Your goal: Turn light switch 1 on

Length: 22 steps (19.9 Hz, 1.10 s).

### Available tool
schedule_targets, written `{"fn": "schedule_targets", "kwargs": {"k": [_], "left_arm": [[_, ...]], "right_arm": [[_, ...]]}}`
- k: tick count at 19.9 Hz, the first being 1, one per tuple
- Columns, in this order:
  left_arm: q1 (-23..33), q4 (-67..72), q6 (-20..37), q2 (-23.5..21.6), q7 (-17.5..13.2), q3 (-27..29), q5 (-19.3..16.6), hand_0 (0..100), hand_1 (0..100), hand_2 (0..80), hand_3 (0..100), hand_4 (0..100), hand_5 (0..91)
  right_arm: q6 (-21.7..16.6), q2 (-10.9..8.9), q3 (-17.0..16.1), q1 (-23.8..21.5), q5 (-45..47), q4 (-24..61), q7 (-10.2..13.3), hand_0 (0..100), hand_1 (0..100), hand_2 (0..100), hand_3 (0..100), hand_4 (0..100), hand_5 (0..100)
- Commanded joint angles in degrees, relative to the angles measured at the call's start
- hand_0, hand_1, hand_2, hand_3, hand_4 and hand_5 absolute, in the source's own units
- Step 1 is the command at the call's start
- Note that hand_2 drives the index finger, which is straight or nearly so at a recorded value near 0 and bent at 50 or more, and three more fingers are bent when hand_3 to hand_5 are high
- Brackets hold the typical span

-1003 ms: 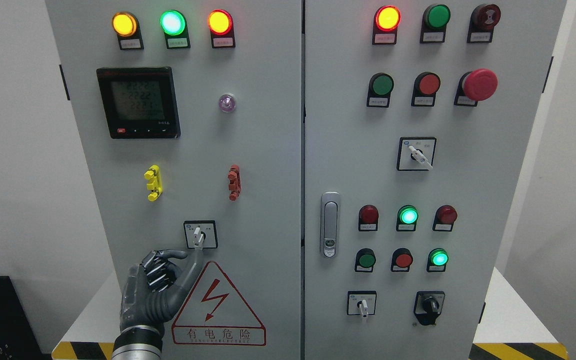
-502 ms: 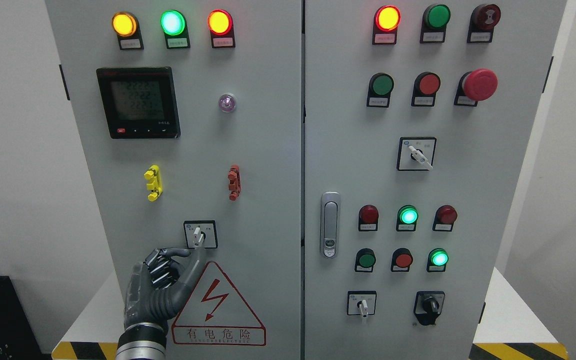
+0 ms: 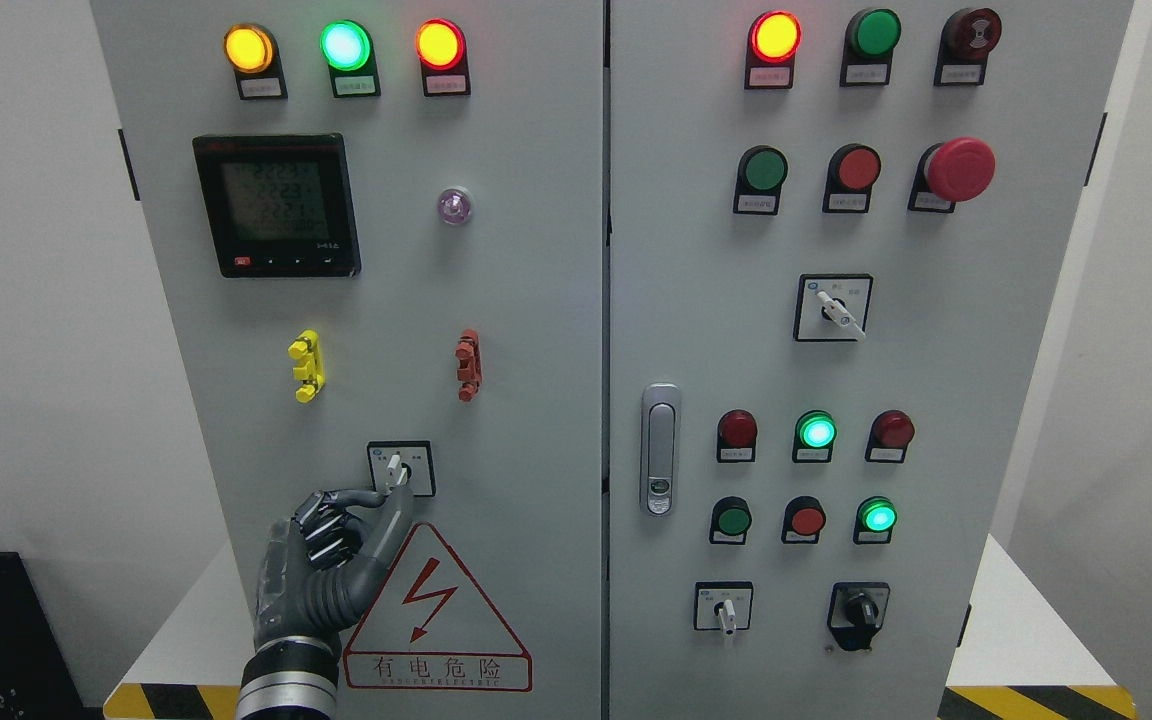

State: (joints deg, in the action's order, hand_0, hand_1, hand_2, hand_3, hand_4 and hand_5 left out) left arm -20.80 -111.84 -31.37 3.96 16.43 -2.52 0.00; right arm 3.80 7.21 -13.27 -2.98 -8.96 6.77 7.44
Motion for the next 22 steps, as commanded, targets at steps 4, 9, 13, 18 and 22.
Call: {"fn": "schedule_targets", "kwargs": {"k": [4,9,13,18,22], "left_arm": [[-1.00,1.27,-0.01,0.25,0.09,-0.47,-1.14,15,66,54.5,90,93,81.4],[-1.26,1.71,-0.10,0.69,0.09,-0.47,-1.23,15,66,54.5,90,93,81.5],[-1.35,1.89,-0.10,0.70,0.18,-0.47,-1.23,16,65,54.6,90,93,81.5],[-1.87,1.89,-1.41,0.78,0.18,-0.47,-1.23,16,64,55.1,91,93,81.8],[-2.05,1.89,-1.50,0.78,0.18,-0.47,-1.23,16,64,55.5,92,93,82.2]], "right_arm": [[-0.02,0.00,0.00,0.08,0.00,0.00,0.04,31,0,0,0,0,0],[-0.02,0.00,0.00,-0.01,0.00,0.00,0.04,31,0,0,0,0,0],[-0.02,0.00,0.00,-0.01,0.00,0.00,0.04,31,0,0,0,0,0],[-0.02,0.00,0.00,-0.01,0.00,0.00,0.04,31,0,0,0,0,0],[-0.02,0.00,0.00,-0.01,0.00,0.00,0.04,31,0,0,0,0,0]]}}
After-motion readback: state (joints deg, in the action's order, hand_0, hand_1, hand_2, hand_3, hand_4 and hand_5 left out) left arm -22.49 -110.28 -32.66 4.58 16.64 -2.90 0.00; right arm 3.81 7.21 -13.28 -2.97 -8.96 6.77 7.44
